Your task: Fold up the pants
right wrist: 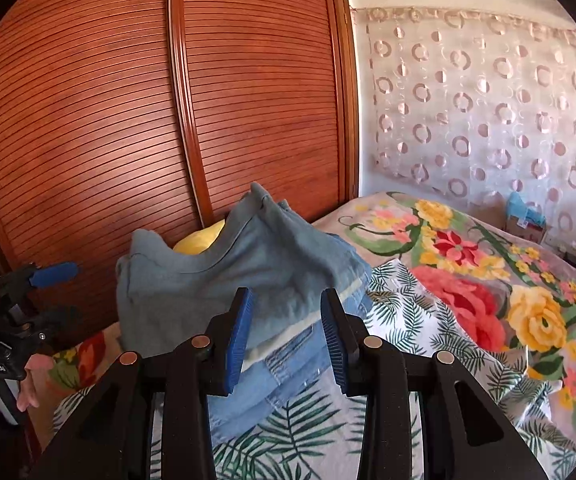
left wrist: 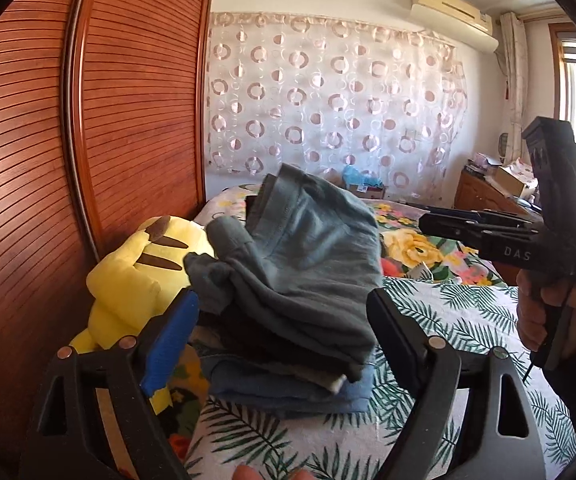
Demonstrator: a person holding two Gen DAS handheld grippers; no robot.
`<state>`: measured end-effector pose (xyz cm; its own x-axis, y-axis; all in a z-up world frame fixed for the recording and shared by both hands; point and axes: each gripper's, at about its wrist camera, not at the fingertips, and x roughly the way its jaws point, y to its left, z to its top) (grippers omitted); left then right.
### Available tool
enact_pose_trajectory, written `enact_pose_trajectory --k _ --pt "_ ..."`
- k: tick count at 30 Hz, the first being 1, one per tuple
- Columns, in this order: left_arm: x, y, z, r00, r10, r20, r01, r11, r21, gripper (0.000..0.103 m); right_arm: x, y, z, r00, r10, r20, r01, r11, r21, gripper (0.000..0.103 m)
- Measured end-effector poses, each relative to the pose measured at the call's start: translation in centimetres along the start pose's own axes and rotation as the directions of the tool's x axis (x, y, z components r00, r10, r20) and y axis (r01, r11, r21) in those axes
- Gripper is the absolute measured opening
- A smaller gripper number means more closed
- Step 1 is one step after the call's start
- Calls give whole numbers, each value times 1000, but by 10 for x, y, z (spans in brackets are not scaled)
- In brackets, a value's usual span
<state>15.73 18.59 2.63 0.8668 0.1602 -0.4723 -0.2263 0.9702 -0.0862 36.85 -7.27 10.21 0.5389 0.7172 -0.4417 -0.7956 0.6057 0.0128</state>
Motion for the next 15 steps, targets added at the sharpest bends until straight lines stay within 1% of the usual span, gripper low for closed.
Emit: enact_pose_trajectory --k 3,6,9,12,15 --pt "-1 -8 -2 999 -35 -12 36 999 9 86 -14 4 -6 1000 -19 4 19 1000 4 37" --pt "-4 -19 -5 999 -47 -12 47 999 27 86 -28 7 -13 999 -41 3 41 999 17 37" --pt "-5 -29 -7 997 -80 -20 81 996 33 86 -45 10 -22 997 -70 7 70 997 33 37" --pt "-8 -38 -8 994 -110 -23 111 993 36 86 -61 15 -33 994 -108 7 107 993 38 41" --pt "-12 -47 -9 992 -124 -15 125 991 46 86 -76 18 -42 990 -139 7 138 989 60 45"
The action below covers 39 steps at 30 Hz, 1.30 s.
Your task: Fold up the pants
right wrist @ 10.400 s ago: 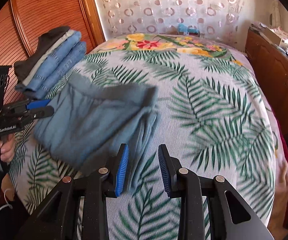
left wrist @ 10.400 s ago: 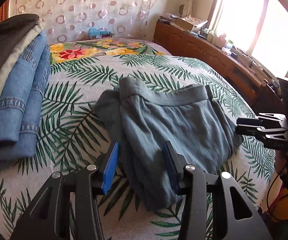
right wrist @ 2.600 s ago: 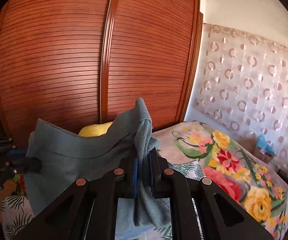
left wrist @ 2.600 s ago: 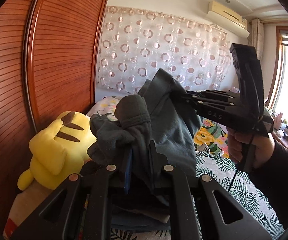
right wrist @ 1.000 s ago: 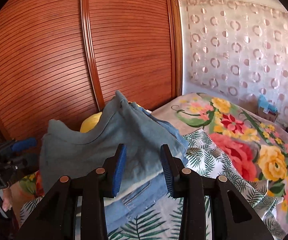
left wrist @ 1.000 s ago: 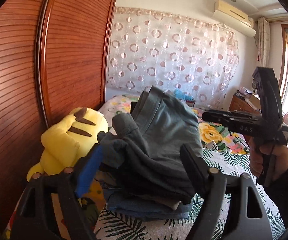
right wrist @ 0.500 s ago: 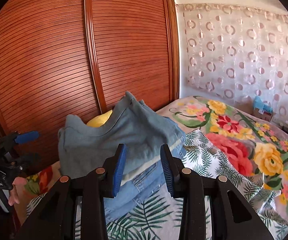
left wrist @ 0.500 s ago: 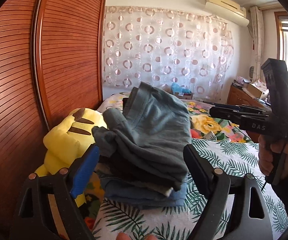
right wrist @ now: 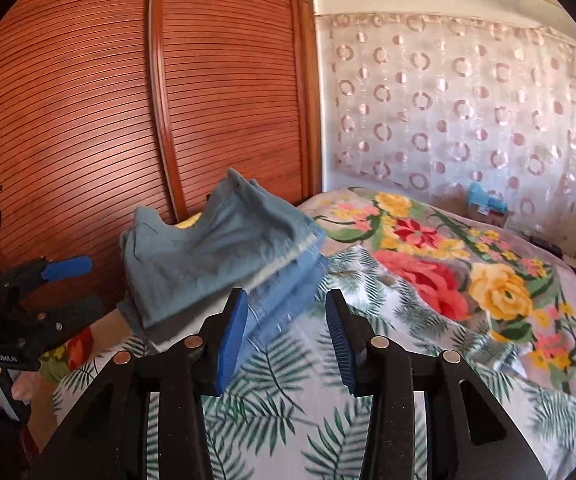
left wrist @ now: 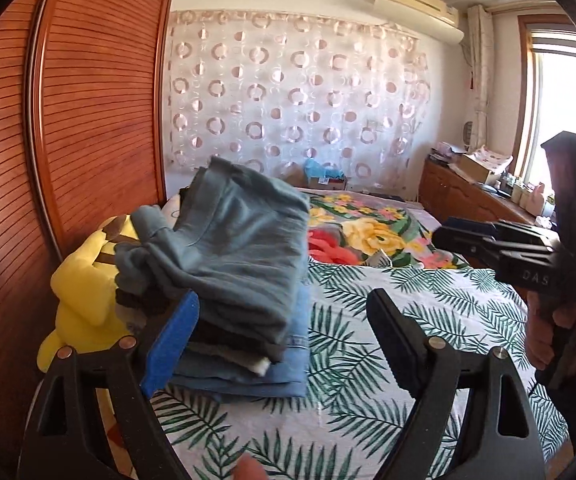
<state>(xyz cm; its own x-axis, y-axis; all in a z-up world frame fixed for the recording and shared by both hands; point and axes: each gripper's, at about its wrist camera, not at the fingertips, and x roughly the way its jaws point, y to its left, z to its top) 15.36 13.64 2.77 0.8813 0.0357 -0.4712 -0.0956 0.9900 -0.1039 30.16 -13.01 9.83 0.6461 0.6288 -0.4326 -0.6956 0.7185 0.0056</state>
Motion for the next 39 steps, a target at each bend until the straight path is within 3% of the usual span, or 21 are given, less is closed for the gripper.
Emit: enact_pose_trajectory --k 11,13,24,39 --pt "-8 -21 -5 998 -50 -24 50 999 5 86 -44 22 -26 996 -86 21 85 995 58 53" --pt "-10 -27 -7 998 -62 -28 62 998 15 86 -50 26 -30 995 -101 23 99 993 68 60" --pt "-14 -67 -24 990 -122 -72 127 990 64 86 -89 37 -55 985 -170 32 164 977 135 77" --pt "-40 -106 -49 980 -172 -95 182 977 109 86 -133 66 -87 964 -266 22 255 941 221 79"
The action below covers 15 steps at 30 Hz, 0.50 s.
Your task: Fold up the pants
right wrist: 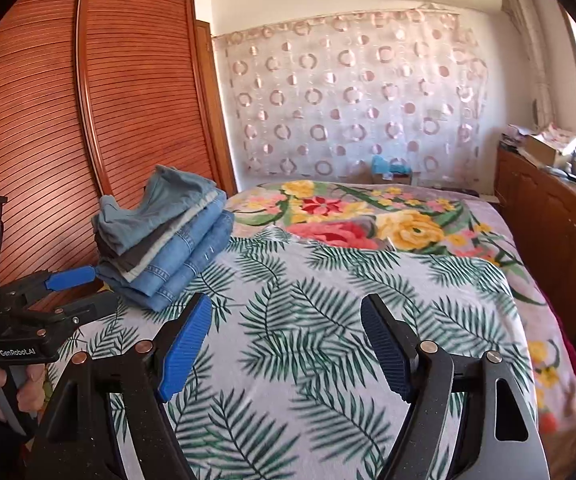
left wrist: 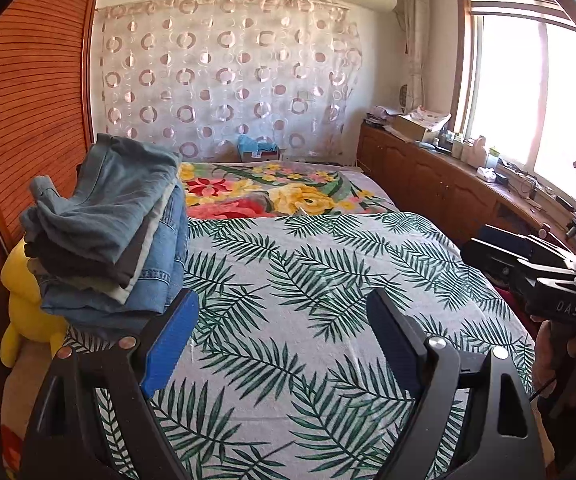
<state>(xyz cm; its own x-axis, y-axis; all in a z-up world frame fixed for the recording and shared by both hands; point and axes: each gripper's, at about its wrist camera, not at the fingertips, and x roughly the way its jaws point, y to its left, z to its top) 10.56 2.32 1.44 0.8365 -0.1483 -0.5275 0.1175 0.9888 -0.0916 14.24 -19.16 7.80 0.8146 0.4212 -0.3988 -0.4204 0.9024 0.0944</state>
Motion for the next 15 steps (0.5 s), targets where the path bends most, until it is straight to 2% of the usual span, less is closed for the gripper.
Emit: enact_pose_trajectory --k 6,15 --pt "-16 -12 -4 1000 -6 12 6 1000 7 86 -26 13 -9 999 -51 16 51 999 16 85" --pt "-38 -23 6 999 -12 49 11 1000 16 86 -65 29 -16 990 -118 73 117 993 25 86"
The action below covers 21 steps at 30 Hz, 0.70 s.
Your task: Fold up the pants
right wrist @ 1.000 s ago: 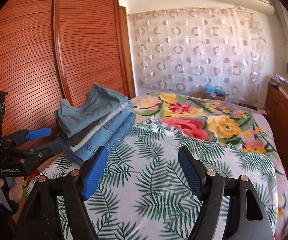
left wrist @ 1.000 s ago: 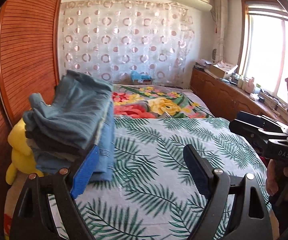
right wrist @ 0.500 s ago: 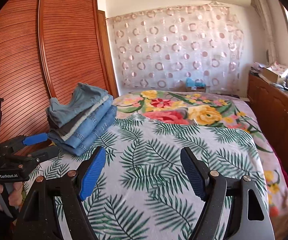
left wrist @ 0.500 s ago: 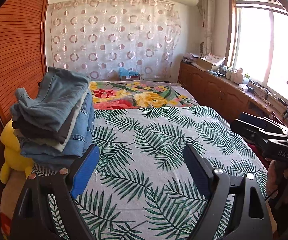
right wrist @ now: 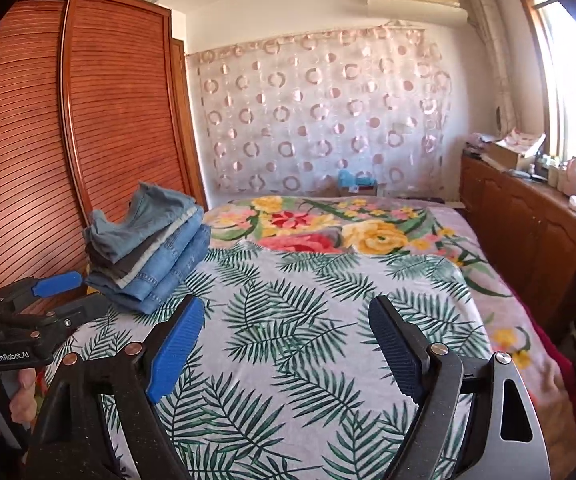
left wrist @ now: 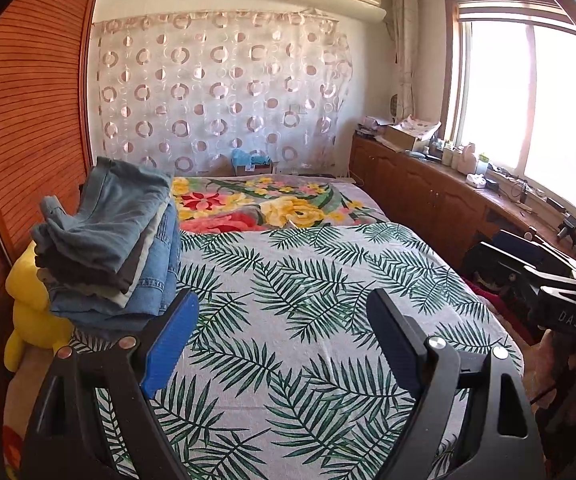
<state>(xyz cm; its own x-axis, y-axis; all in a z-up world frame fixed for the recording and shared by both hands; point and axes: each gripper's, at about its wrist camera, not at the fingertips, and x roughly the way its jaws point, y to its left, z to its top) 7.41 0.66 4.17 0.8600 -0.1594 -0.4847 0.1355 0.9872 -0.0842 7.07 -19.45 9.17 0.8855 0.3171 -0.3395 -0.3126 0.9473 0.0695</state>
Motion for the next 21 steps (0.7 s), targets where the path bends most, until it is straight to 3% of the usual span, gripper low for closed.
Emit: enact_pose_trajectory --k 21 --pt "-46 -11 25 996 18 91 -20 1000 19 86 -44 12 -10 994 -31 102 30 999 12 86"
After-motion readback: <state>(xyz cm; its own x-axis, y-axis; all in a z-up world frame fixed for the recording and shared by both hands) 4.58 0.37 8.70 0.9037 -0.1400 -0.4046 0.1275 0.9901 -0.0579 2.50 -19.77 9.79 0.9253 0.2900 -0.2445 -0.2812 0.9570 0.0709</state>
